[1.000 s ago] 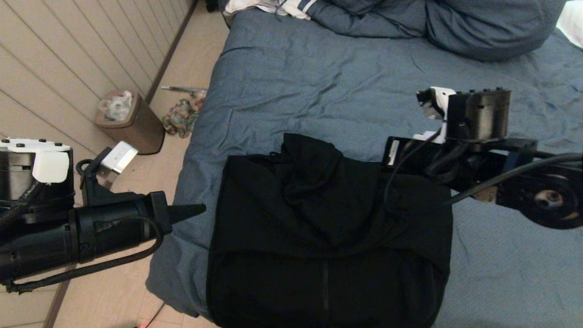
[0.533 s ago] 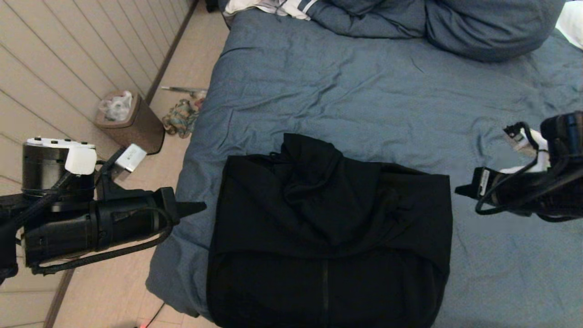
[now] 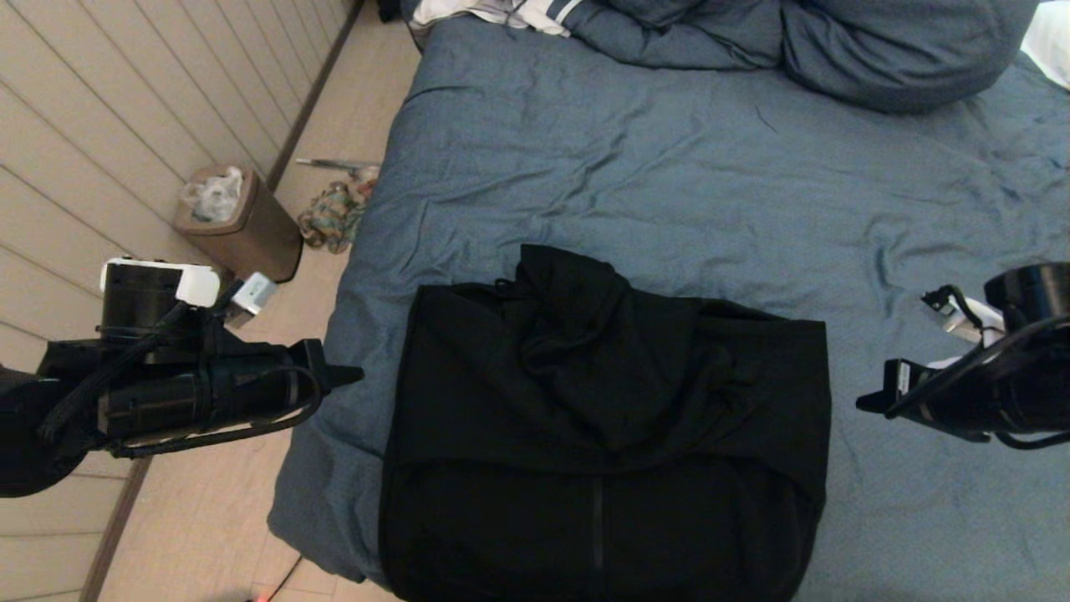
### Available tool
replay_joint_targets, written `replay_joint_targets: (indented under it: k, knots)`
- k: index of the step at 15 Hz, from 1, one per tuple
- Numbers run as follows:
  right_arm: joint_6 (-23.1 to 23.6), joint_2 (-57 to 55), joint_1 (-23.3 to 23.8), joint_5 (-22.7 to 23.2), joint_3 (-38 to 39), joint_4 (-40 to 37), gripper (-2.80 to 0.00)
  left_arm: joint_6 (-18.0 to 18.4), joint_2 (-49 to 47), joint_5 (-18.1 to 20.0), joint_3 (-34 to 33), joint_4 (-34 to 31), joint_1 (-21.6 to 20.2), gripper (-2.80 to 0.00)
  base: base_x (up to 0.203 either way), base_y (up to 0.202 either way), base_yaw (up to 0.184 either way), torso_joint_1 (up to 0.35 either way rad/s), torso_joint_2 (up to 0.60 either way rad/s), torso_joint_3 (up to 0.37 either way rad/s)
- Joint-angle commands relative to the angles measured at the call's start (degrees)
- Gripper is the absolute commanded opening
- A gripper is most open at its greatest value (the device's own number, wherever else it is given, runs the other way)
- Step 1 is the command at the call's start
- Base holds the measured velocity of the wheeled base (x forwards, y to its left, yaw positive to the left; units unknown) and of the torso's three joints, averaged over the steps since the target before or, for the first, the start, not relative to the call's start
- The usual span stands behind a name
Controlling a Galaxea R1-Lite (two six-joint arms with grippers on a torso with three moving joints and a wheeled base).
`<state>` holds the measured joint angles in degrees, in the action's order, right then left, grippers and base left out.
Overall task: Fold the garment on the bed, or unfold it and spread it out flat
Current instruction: Fold the black sweatshirt
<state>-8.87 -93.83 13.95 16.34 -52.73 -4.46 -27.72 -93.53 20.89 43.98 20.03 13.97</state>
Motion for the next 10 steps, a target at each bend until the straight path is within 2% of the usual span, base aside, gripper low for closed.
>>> replay_joint_targets:
  k: [1, 10]
  knots:
    - [-0.3, -0.3, -0.1, 0.1, 0.2, 0.0, -2.80, -0.1, -2.7, 0.2, 0.3, 0.1, -0.5, -2.80, 0.000, 0.000, 0.000, 0.000, 0.00, 0.000]
    - [-1.4, -1.0, 0.8, 0.4, -0.2, 1.6, -2.80, -0.3, -6.5, 0.3, 1.2, 1.0, -1.5, -2.80, 0.000, 0.000, 0.000, 0.000, 0.00, 0.000]
